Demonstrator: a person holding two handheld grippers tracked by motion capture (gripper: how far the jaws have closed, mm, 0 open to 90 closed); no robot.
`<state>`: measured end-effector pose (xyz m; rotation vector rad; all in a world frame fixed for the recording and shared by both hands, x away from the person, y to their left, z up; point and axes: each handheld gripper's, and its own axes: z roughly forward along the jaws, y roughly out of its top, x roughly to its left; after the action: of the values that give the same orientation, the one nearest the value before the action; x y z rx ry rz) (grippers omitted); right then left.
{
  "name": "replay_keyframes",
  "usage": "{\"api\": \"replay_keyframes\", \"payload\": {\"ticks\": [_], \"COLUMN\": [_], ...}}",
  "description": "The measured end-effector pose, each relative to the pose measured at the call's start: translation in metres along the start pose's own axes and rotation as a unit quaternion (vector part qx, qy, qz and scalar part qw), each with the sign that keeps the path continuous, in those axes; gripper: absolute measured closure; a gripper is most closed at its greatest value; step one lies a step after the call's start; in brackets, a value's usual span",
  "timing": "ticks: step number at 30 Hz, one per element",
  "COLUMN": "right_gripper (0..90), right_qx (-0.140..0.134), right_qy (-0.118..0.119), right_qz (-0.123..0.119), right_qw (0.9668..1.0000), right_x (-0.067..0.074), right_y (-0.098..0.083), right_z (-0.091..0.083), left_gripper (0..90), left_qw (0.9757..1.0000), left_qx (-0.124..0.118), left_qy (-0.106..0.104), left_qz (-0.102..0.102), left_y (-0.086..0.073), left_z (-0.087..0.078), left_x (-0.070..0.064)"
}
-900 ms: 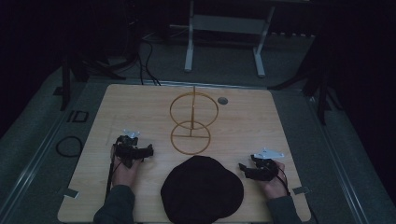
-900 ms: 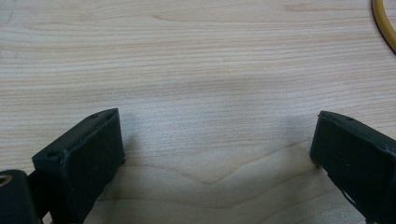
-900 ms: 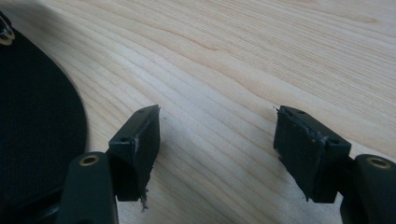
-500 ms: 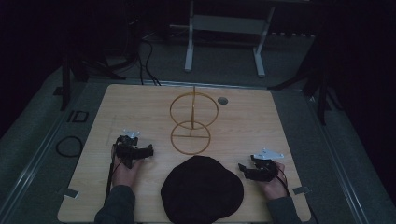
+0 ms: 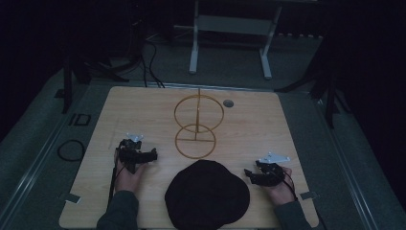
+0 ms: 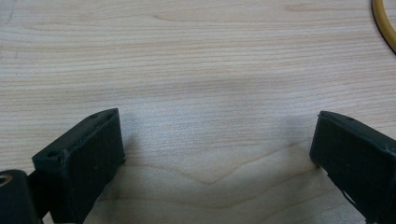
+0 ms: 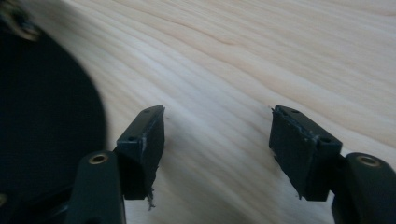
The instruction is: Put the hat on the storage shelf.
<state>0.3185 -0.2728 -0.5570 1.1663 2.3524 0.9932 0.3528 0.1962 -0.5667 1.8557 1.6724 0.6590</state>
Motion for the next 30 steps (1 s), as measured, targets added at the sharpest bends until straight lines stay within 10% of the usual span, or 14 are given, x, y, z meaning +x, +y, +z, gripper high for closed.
{"api": "replay_keyframes", "payload": {"ticks": [30], "right_gripper": [36.4], "right_qx": [0.076], "right_qy": [0.078], "right_qz": [-0.140], "right_qw": [0.9841], "right_x": [0.024], "right_y": [0.044], "right_z": [-0.028], "left_gripper": [2.4], "left_qw": [1.0000], "left_qx": [-0.001], "left_qy": [-0.003], "left_qz": [0.002], "left_y": [0.000], "left_z": [0.000], "left_x": [-0.001]}}
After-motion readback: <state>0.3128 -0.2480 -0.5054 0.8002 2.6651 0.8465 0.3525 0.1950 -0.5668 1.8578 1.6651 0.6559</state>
